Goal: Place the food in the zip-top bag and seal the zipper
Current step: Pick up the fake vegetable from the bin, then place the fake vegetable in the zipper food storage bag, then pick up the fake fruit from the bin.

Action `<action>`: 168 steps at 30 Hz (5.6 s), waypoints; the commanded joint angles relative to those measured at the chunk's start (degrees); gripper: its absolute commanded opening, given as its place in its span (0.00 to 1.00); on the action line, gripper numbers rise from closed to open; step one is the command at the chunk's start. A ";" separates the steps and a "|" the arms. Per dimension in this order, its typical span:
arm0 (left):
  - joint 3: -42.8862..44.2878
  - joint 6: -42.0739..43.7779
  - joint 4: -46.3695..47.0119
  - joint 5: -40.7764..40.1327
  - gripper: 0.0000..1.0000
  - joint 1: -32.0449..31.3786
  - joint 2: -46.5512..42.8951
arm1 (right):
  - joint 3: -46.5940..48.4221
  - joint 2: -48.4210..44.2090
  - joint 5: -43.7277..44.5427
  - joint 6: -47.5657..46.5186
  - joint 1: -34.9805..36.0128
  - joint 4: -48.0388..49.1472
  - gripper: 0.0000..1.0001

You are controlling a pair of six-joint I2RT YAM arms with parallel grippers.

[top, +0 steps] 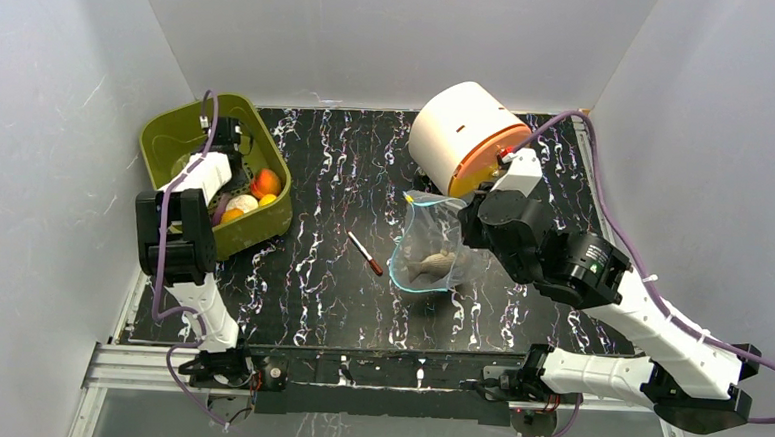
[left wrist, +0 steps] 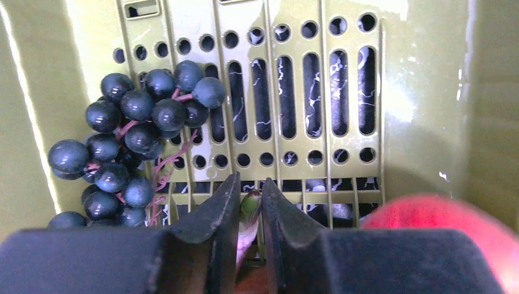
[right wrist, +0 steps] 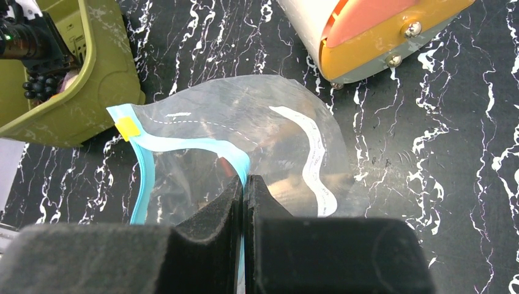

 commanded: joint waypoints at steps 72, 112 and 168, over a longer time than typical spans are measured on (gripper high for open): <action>8.79 -46.70 6.70 31.29 0.00 -19.23 -33.84 | 20.34 24.98 -10.39 22.35 -7.32 0.76 0.00; -0.36 -30.72 16.94 14.52 0.53 -41.80 -31.23 | 16.82 23.81 -19.30 32.75 -14.98 5.93 0.00; 10.54 -23.92 -3.24 20.39 0.56 1.35 -18.39 | 11.59 10.06 -15.01 0.45 -16.18 3.37 0.00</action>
